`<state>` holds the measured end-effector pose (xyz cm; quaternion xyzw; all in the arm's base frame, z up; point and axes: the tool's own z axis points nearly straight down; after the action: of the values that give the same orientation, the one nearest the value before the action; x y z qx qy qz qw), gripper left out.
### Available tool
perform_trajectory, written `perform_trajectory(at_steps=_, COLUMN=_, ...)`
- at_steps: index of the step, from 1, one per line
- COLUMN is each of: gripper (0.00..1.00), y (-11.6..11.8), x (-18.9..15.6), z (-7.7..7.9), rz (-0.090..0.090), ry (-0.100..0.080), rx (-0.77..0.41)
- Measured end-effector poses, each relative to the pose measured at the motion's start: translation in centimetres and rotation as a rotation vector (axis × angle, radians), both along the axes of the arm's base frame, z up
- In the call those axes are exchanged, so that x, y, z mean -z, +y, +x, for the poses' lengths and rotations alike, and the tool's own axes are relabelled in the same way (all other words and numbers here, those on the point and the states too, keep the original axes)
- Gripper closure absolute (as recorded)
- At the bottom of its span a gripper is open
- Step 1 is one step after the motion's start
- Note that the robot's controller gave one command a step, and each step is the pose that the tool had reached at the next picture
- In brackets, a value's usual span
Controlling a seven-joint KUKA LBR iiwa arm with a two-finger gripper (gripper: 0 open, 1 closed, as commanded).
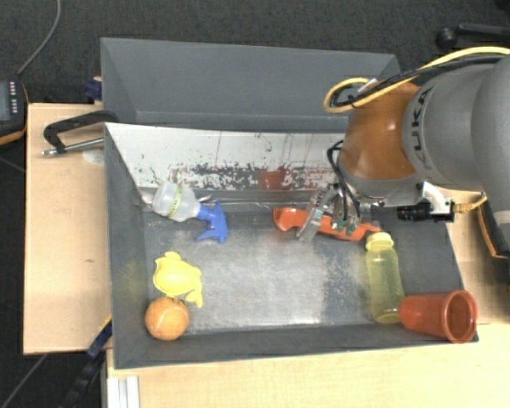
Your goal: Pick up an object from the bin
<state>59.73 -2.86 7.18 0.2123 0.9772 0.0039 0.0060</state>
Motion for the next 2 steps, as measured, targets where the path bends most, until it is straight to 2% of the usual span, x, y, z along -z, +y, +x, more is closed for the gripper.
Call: perform_trajectory(at_steps=2, gripper=1.00, y=0.1, x=-2.0, z=-0.1, rz=0.001, ry=0.002, rx=-0.001)
